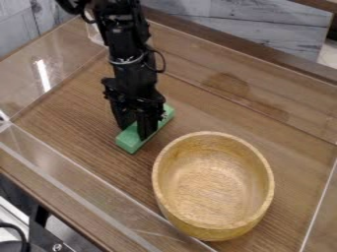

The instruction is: Put the green block in the brown bowl

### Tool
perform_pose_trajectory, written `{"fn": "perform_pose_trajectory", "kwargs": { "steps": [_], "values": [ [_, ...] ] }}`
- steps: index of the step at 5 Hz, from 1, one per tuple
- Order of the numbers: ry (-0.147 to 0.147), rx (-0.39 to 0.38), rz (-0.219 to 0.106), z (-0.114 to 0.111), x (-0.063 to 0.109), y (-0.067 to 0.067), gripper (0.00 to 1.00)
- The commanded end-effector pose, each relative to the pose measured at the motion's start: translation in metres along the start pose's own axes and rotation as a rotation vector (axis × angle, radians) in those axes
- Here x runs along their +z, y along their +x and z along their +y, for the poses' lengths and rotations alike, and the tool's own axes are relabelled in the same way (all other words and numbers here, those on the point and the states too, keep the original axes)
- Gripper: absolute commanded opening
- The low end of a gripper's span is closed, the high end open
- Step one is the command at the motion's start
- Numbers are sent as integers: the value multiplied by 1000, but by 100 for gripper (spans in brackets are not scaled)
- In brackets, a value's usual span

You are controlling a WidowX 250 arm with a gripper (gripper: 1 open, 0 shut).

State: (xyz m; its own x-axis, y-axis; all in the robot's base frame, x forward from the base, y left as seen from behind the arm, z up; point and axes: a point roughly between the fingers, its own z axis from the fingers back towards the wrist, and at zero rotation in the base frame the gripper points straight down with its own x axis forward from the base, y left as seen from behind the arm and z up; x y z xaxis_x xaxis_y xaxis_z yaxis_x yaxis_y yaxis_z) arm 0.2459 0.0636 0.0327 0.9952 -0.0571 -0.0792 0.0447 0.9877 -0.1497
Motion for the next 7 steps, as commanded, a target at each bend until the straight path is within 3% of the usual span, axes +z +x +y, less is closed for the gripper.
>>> {"fn": "perform_pose_trajectory", "kwargs": {
  "steps": [1, 4, 7],
  "values": [
    [9, 13, -32, 2, 21, 6, 0],
    [-19, 26, 4, -14, 43, 0, 0],
    [-42, -20, 0, -47, 63, -3, 0]
  ]
}}
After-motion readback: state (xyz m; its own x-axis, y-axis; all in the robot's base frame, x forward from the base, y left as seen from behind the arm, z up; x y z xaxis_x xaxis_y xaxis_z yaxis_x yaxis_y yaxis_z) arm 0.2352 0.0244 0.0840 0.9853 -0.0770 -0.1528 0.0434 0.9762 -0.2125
